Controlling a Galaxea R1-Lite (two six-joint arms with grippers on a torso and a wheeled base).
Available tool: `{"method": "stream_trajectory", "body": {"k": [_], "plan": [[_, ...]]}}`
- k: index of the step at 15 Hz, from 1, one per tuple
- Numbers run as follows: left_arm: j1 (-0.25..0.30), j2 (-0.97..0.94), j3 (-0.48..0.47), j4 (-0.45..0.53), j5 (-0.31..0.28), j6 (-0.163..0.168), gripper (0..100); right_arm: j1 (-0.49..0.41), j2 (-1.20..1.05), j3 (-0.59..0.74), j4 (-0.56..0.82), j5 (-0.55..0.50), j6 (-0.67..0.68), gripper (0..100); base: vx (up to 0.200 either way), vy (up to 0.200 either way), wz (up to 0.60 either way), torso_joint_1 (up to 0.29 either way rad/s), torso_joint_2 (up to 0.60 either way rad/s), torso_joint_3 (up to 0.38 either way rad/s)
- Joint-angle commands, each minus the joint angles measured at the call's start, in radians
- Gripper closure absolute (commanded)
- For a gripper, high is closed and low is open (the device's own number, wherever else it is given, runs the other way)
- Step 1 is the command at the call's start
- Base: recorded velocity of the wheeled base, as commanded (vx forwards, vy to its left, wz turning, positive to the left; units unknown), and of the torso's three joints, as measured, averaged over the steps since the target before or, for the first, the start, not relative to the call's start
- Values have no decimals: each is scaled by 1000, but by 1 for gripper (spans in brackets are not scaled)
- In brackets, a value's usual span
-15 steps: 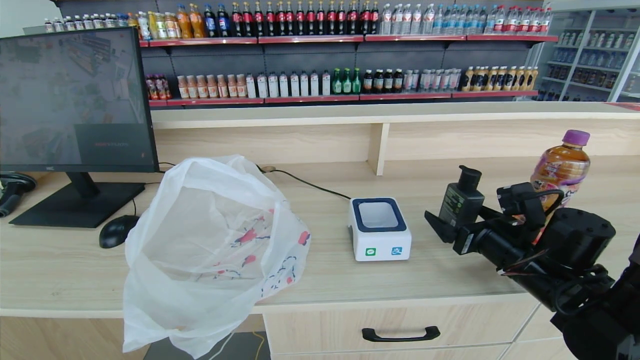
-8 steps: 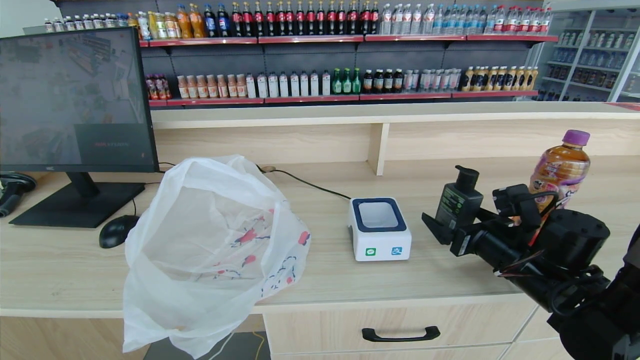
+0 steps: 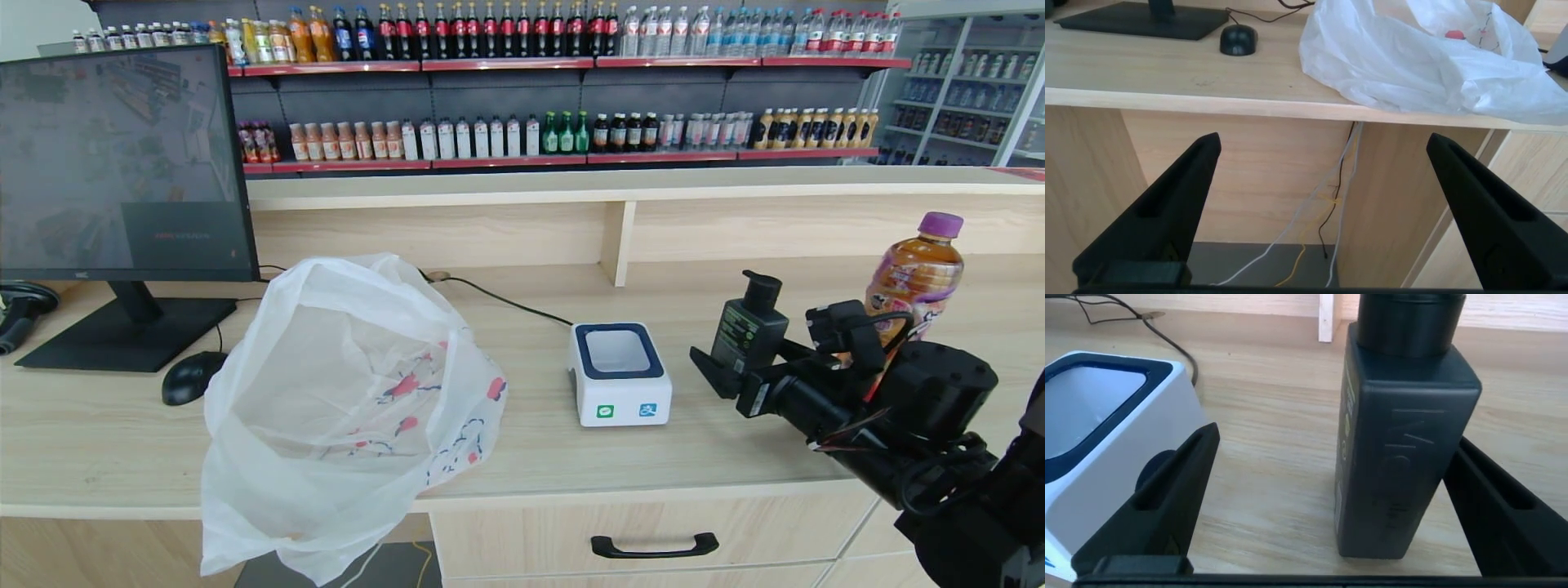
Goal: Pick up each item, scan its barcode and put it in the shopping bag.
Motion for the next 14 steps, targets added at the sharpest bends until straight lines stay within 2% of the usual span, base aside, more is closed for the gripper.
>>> {"method": "stream_trajectory", "body": {"k": [1, 4, 14], "plan": [[0, 0, 0, -2, 1, 0, 0, -14, 3, -17, -1, -9, 0, 0, 0, 0, 0, 0, 0, 0], [-2, 0, 0, -2, 1, 1, 0, -14, 26, -43, -1, -97, -2, 0, 0, 0, 0, 0, 0, 0], [0, 0, 0, -3, 1, 6, 0, -12, 99, -129, -1, -143, 30, 0, 0, 0, 0, 0, 0, 0]]}}
